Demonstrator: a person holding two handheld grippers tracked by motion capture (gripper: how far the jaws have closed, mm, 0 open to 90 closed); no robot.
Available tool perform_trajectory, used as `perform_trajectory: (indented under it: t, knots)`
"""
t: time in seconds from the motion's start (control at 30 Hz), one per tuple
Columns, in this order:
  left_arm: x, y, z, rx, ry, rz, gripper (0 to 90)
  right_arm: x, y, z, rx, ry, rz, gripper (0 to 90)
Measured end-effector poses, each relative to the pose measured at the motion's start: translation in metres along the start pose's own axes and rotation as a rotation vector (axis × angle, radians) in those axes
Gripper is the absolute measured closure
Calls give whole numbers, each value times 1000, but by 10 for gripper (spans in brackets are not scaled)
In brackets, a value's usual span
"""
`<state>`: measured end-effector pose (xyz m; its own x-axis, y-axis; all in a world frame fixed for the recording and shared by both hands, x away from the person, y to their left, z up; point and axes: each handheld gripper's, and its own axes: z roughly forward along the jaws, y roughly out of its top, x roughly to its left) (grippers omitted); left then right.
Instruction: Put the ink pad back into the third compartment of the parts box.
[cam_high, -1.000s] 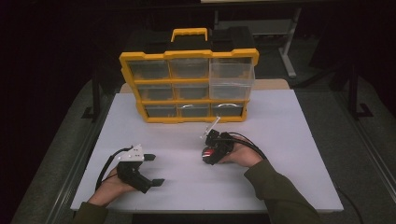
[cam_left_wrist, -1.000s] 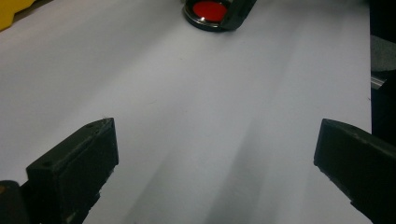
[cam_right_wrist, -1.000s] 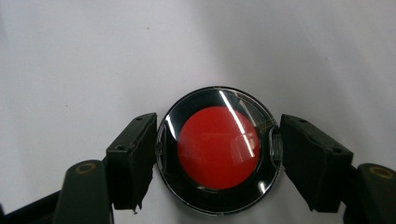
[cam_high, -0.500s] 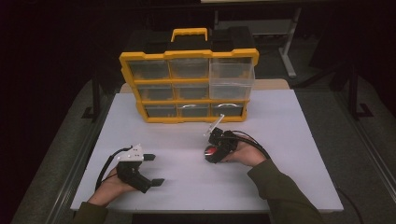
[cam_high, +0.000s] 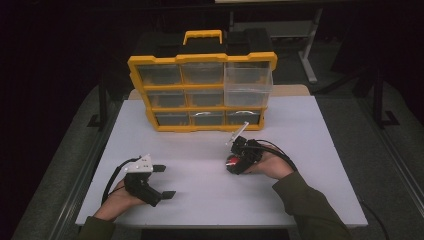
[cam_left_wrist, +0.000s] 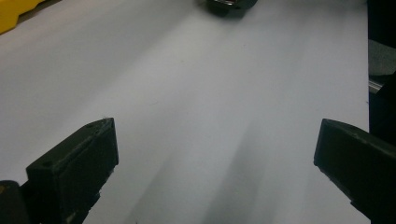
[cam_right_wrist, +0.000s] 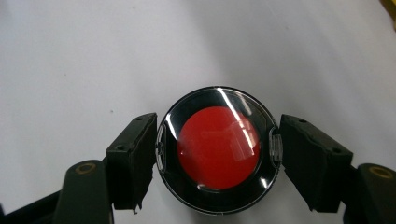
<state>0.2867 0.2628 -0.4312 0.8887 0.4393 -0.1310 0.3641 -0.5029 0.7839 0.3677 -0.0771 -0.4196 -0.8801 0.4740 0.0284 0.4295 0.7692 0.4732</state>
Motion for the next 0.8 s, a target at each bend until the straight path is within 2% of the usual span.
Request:
perform_trajectory:
  t: [0.23, 0.4, 0.8]
  knots:
    - [1, 0, -1, -3, 4, -1, 0, -3, -8, -9, -2, -9, 23, 287]
    - [0, 0, -2, -7, 6, -6, 0, -8, -15, -14, -11, -12, 22, 287]
    - [0, 0, -2, -8, 5, -4, 0, -21, -30, -35, -36, -26, 72, 287]
